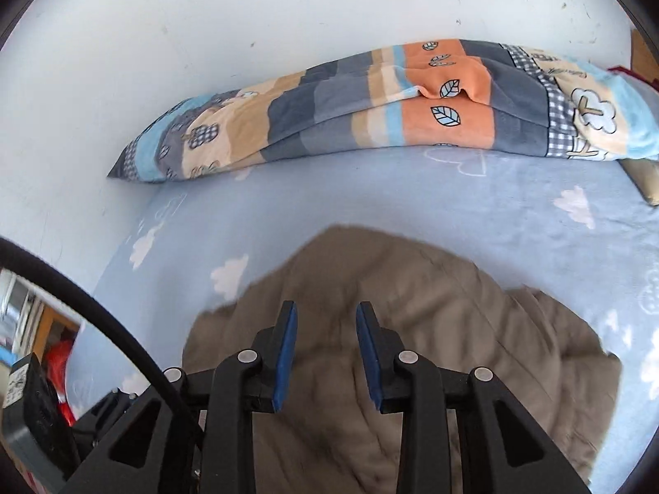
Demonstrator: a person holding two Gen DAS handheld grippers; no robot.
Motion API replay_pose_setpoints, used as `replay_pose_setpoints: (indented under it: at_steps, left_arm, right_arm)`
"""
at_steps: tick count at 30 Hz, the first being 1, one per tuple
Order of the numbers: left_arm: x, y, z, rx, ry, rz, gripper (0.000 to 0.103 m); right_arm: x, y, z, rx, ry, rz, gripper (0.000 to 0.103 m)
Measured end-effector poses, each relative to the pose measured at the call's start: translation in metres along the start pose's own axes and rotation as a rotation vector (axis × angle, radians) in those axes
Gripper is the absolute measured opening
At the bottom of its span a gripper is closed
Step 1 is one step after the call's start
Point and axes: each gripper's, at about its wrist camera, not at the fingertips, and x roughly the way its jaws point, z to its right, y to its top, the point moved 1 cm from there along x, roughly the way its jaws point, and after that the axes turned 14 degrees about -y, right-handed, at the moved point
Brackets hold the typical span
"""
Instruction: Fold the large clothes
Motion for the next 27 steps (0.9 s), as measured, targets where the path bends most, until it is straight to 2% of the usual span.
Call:
replay_pose_setpoints:
  at_steps: [1, 3, 5, 8, 11, 14, 17, 20, 23, 27]
  left_arm:
    - [0.009, 0.006, -0.004, -0.006, 0.007, -0.022, 0.069]
    - [0.033, 0.012, -0.019, -0.036, 0.074, -0.112, 0.069]
    - [0.044, 0.006, -0.032, -0.075, 0.054, -0.16, 0.069]
    - [0.053, -0.01, -0.043, -0.081, 0.054, -0.195, 0.069]
    - [0.048, -0.019, -0.044, -0.092, 0.041, -0.17, 0.069]
    - [0.028, -0.022, -0.034, -0.079, 0.012, -0.131, 0.069]
    - [0.002, -0.032, -0.017, -0.043, -0.002, -0.081, 0.069]
    - [-0.016, -0.047, 0.002, -0.009, -0.026, -0.049, 0.069]
    - [-0.011, -0.059, 0.018, 0.022, -0.015, -0.065, 0.069]
    - [0.011, -0.071, 0.021, 0.002, 0.035, -0.125, 0.069]
  right_arm:
    - [0.007, 0.004, -0.002, 0.008, -0.007, -0.002, 0.032]
    - [0.03, 0.007, -0.004, 0.005, -0.038, -0.041, 0.032]
    - [0.058, 0.006, -0.01, -0.033, -0.082, -0.107, 0.032]
    - [0.093, -0.02, -0.012, -0.103, -0.1, -0.248, 0.032]
    - [0.116, -0.042, -0.007, -0.112, -0.096, -0.308, 0.032]
    - [0.095, -0.039, 0.003, -0.056, -0.034, -0.28, 0.032]
    - [0.04, -0.039, 0.015, -0.052, 0.01, -0.181, 0.032]
    - [-0.014, -0.059, 0.03, -0.056, 0.035, -0.11, 0.033]
    - [-0.044, -0.09, 0.042, -0.064, 0.029, -0.092, 0.033]
    - [-0.037, -0.13, 0.055, -0.025, -0.012, -0.134, 0.033]
